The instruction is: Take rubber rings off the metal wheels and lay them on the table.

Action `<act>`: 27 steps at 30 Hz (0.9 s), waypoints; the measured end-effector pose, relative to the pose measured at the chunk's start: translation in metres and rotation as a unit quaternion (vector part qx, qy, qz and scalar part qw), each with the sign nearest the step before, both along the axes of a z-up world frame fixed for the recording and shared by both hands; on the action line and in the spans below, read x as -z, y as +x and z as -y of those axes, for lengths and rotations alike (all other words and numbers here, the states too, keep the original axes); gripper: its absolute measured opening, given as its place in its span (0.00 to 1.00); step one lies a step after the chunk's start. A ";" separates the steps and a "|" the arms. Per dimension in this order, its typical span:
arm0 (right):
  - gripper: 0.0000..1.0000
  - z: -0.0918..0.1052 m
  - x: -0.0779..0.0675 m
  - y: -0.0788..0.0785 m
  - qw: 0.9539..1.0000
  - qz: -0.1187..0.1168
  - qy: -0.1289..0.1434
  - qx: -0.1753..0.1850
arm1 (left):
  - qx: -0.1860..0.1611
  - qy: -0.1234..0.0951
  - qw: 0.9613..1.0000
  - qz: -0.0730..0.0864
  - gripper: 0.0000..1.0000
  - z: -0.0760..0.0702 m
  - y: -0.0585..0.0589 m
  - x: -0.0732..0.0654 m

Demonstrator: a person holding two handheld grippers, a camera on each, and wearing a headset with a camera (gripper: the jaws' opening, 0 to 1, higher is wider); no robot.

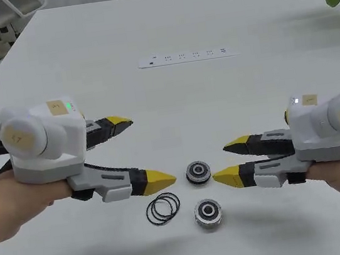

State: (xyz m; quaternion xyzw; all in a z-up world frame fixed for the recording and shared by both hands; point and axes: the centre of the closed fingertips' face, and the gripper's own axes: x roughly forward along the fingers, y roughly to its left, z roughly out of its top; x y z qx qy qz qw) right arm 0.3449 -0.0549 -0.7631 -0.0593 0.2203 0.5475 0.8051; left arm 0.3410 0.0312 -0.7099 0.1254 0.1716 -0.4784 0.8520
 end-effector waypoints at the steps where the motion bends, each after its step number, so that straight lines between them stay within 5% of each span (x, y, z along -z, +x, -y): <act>1: 0.41 0.000 0.000 0.000 1.000 0.000 0.000 0.000 | 0.001 0.001 1.000 0.000 0.82 0.000 0.000 0.000; 27: 0.49 0.001 0.010 0.000 0.999 0.001 -0.031 -0.009 | 0.010 0.009 1.000 -0.013 0.82 0.006 0.001 0.013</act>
